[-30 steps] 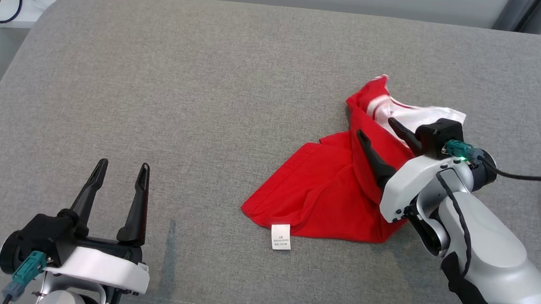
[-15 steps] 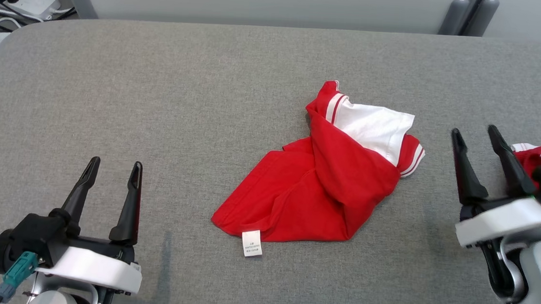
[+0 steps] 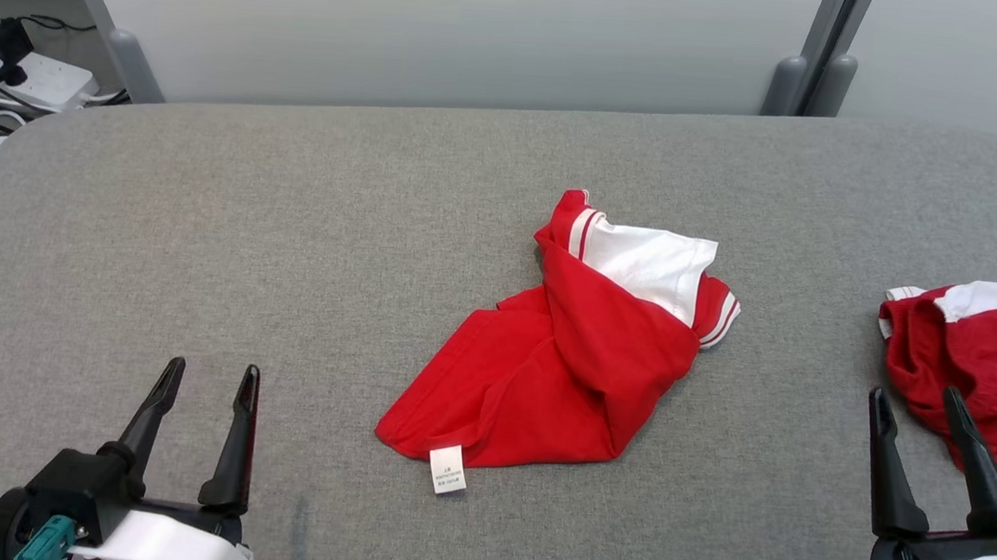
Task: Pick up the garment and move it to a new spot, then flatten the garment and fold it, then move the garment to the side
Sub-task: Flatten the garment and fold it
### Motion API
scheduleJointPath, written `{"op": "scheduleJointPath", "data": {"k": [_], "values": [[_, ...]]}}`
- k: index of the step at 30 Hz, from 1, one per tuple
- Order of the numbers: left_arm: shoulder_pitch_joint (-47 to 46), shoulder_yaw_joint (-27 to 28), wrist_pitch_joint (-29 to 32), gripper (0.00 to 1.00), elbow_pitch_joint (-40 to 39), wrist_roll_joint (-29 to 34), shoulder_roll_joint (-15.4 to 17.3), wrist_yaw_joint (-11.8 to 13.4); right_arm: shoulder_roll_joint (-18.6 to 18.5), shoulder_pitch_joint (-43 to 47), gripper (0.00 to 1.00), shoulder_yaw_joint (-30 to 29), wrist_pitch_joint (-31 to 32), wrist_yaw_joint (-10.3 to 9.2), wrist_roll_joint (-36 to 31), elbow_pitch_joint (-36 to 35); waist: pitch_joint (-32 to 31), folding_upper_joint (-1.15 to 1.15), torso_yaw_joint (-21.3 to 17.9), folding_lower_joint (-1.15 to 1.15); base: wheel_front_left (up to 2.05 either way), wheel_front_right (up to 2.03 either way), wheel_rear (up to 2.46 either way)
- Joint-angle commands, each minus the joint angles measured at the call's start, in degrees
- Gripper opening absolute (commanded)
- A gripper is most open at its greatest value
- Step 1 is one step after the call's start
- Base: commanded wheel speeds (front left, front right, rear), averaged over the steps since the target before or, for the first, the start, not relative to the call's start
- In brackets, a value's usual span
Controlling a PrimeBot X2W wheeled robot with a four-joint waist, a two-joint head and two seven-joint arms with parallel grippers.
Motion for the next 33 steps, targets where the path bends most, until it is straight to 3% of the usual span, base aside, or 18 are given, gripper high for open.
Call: {"op": "scheduleJointPath", "data": {"k": [1, 26, 29, 33], "values": [[-1.5, 2.7, -0.3, 1.00, -1.5, -0.4, 1.6, 0.8, -0.6, -0.2, 1.00, 0.8, -0.1, 0.08, -0.7, -2.1, -0.7, 0.00, -0.3, 0.00, 0.00, 0.00, 0.00], [1.1, 2.3, 0.5, 1.00, -3.5, -1.0, 2.4, 1.9, 2.0, 4.2, 1.00, -0.6, 2.9, 0.08, -2.3, -7.7, -2.8, 0.00, -0.3, 0.00, 0.00, 0.00, 0.00], [0.4, 0.3, 1.8, 1.00, -3.3, -0.6, 2.5, 0.7, 1.9, 4.1, 1.00, -0.6, 3.1, 0.08, -2.2, -7.9, -2.5, 0.00, -0.3, 0.00, 0.00, 0.00, 0.00], [-2.1, -5.6, 4.8, 1.00, -0.9, 0.3, 1.2, -3.5, 1.6, 3.6, 1.00, -0.5, 3.3, 0.08, -2.2, -8.2, -1.3, 0.00, -0.4, 0.00, 0.00, 0.00, 0.00]]}}
